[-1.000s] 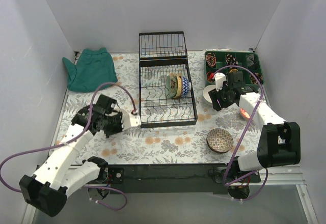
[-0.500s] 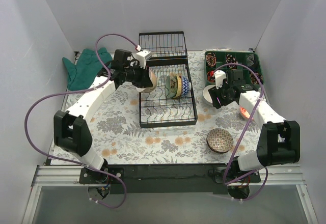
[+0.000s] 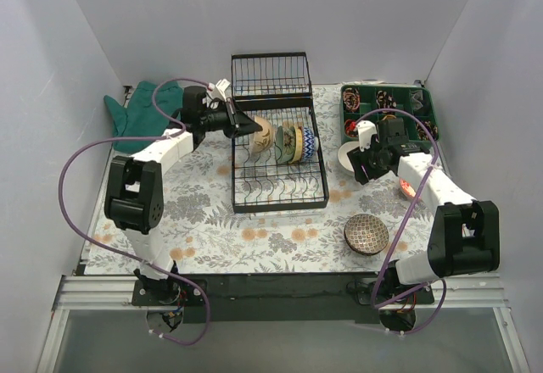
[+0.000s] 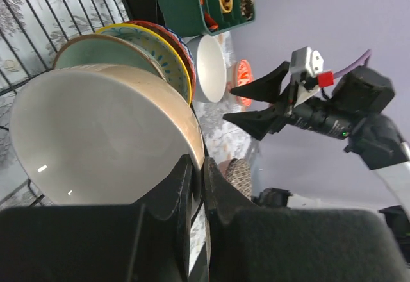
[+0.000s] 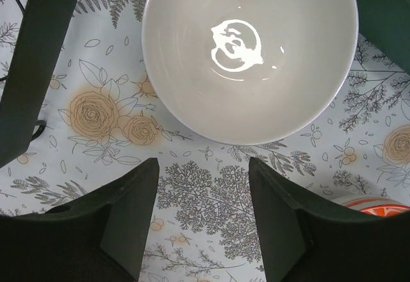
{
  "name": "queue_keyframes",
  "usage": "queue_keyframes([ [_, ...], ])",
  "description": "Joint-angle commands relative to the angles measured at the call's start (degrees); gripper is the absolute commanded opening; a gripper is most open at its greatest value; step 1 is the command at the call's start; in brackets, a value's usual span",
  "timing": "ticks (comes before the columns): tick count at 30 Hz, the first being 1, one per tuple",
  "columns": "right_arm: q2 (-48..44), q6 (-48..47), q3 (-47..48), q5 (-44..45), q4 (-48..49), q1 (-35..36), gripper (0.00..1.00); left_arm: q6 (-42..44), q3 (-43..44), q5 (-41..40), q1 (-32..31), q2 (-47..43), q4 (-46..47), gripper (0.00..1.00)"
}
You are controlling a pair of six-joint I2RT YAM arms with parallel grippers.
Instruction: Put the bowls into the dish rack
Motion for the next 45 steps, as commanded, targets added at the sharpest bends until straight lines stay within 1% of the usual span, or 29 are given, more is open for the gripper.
queue_keyframes([
  [1,-1.12,-0.65,-0.18,0.96,0.32,0.06,0.67,-14.34,-3.13,8.19,-0.08,1.21,19.58,0.0],
  [2,-0.85,-0.65,0.08,1.05,0.15,0.06,0.67,-16.87,-3.66,8.19,-0.08,1.56,20.9,0.0],
  [5,0.02,-0.48,0.87,1.05,-0.2,0.14,0.67,-20.66,-4.8,8.27,-0.08,3.85,24.95,0.0],
  [6,0.37,-0.47,1.05,1.05,-0.38,0.14,0.66,-21.63,-4.8,8.71,-0.08,4.81,27.22,0.0],
  [14,3.71,-0.48,3.95,1.58,-1.26,0.14,0.67,-27.96,-3.66,8.36,-0.08,9.56,34.18,0.0],
  [17,4.77,-0.47,4.92,1.58,-1.61,0.14,0.67,-31.13,-4.36,8.36,-0.08,11.31,37.51,0.0],
  [18,5.12,-0.47,5.18,1.67,-1.7,0.14,0.67,-32.18,-4.54,8.62,-0.08,11.67,40.4,0.0],
  [21,6.09,-0.65,5.71,1.84,-1.87,0.06,0.67,-35.96,-5.42,8.89,-0.08,13.08,45.24,0.0],
  [26,7.41,-0.65,7.29,2.02,-2.75,0.23,0.67,-39.48,-7.35,8.45,-0.08,13.7,49.03,0.0],
  [28,7.76,-0.65,7.38,1.93,-2.93,0.32,0.66,-40.62,-7.7,8.62,-0.08,14.31,52.28,0.0],
  [32,8.46,-0.74,7.21,2.02,-3.1,0.58,0.66,-45.79,-9.2,7.84,-0.08,15.98,59.13,0.0],
  [33,8.73,-0.74,7.29,1.93,-3.28,0.58,0.66,-46.77,-9.46,7.57,-0.08,16.42,62.45,0.0],
  [36,9.25,-0.83,7.64,2.02,-3.37,0.93,0.66,-49.41,-9.64,7.4,-0.08,18.18,66.6,0.0],
  [41,9.69,-0.91,7.56,2.19,-3.63,1.46,0.66,-51.17,-9.64,7.13,0.01,19.5,69.07,0.0],
  [45,9.61,-0.91,6.94,1.93,-3.63,1.81,0.66,-51.09,-12.01,6.95,0.18,19.06,69.87,0.0],
])
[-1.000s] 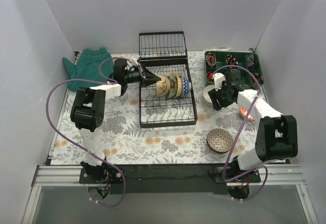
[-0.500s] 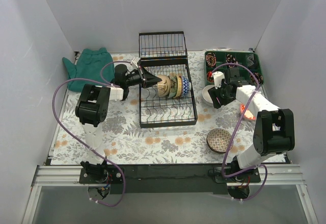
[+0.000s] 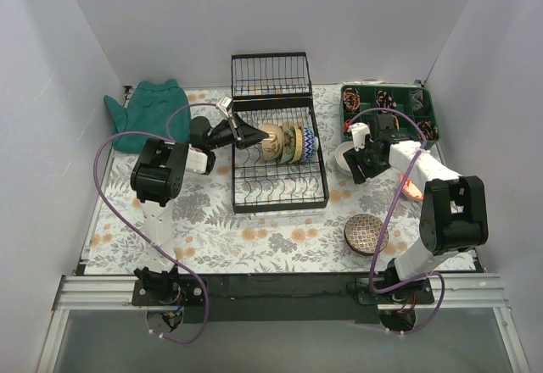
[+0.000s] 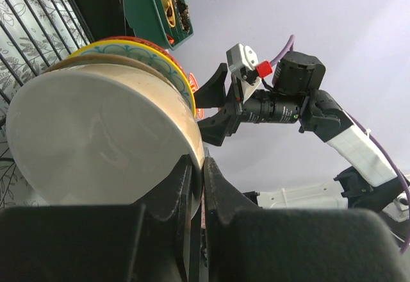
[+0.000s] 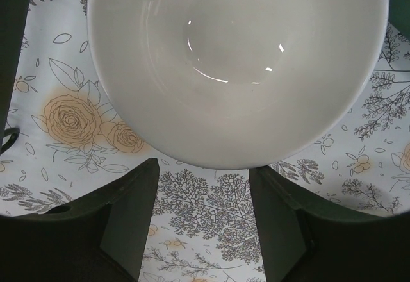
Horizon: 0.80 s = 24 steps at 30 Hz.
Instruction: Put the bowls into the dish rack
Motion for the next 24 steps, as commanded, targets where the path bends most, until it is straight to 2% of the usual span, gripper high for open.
queue_keyframes([
  [1,0.01,-0.72,1.48,-0.87,0.06,0.76,0.66,-17.19,-1.91,0.05,0.25,-2.05,6.5,0.0],
  [10,0.27,-0.72,1.13,-0.87,0.68,1.47,0.66,-15.26,-4.64,-0.3,1.3,-4.34,8.35,0.0],
  [16,0.36,-0.72,1.12,-1.13,1.11,1.91,0.66,-11.13,-2.89,0.75,1.65,-4.16,3.01,0.0],
  [17,0.36,-0.72,1.13,-1.13,1.29,2.0,0.66,-10.34,-2.36,0.75,1.65,-4.43,-1.01,0.02],
  [18,0.36,-0.63,1.21,-1.13,1.2,2.08,0.66,-9.81,-2.09,0.84,1.74,-4.43,-1.4,0.1],
  [21,0.36,-0.72,1.3,-1.13,1.55,2.08,0.66,-7.18,-1.21,1.71,1.74,-5.22,-4.03,0.23],
  [24,0.1,-0.8,1.39,-1.04,1.73,2.08,0.66,-1.56,0.37,2.42,1.74,-6.36,-10.44,0.31],
])
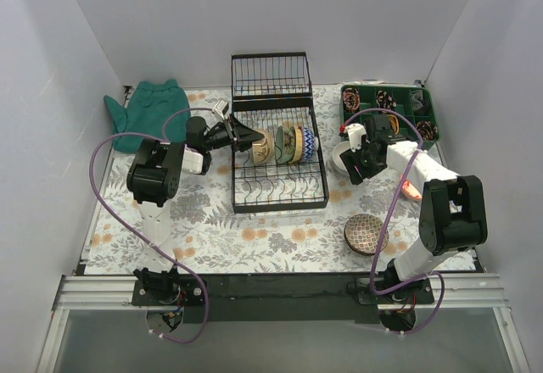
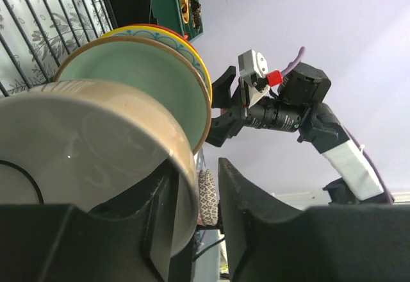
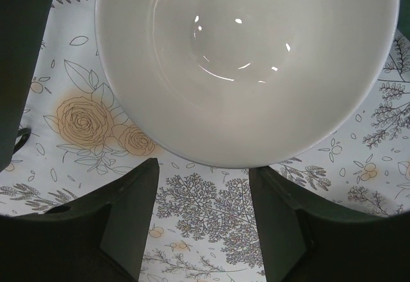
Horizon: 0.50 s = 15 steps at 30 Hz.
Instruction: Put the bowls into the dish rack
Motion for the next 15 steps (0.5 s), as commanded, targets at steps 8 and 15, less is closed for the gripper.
queue_keyframes([
  [8,-2.64,-0.98,1.06,1.02,1.32,0.4,0.66,12.27,5.58,0.43,-0.09,-8.89,-24.73,0.43],
  [15,-6.51,-0.63,0.97,3.13,0.79,0.31,0.67,32.59,15.77,-5.97,-0.01,-9.77,-50.33,0.49],
])
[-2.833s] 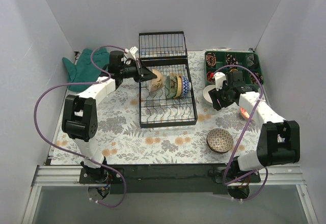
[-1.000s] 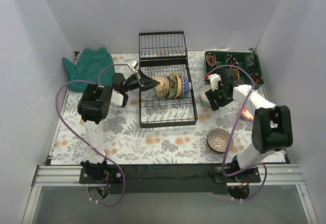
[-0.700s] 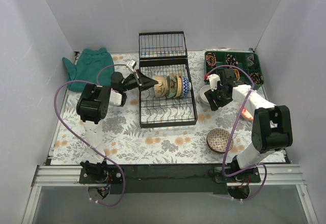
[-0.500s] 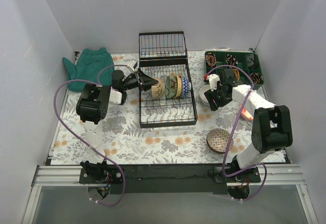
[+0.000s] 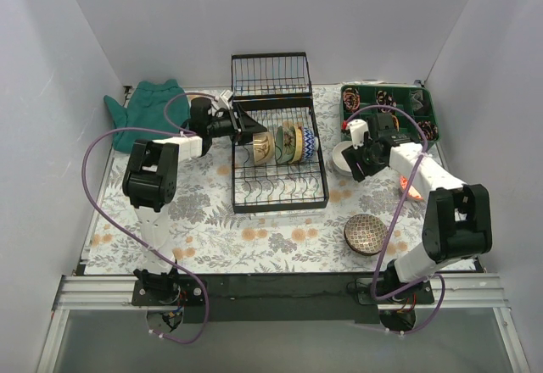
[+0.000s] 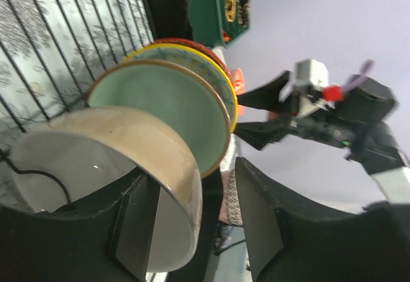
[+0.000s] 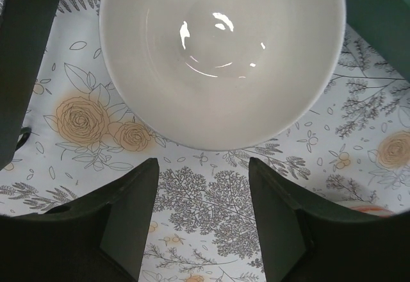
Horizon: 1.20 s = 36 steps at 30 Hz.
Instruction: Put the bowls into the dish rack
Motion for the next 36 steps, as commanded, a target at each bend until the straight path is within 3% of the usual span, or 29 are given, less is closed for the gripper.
queue_keyframes([
  [1,-4.72,-0.45,0.71,1.71,0.81,0.29,0.67,16.18,6.9,-5.68,0.21,-5.58,-18.5,0.5],
  [10,-7.71,-0.98,-0.26,2.41,0.19,-0.24,0.67,23.04,6.74,-8.58,0.21,-8.73,-25.19,0.53],
  [23,-10.43,0.6,-0.44,2.06,0.19,-2.43,0.67,35.7,9.2,-19.92,1.35,-19.71,-35.03,0.56],
  [27,-13.15,3.93,-0.17,0.75,0.28,-7.25,0.66,48.83,6.91,-11.51,-0.75,-26.92,-30.29,0.58],
  [28,-13.68,4.9,-0.26,0.13,0.28,-8.4,0.66,51.68,7.35,-6.01,-1.36,-27.72,-30.55,0.59],
  [32,-15.45,9.9,0.09,-3.9,-1.03,-15.43,0.66,65.83,16.46,0.63,-6.97,-25.8,-42.19,0.63],
  [36,-17.02,13.25,-0.61,-8.47,-2.0,-23.07,0.66,82.0,28.49,-3.66,-16.82,-20.09,-58.74,0.65],
])
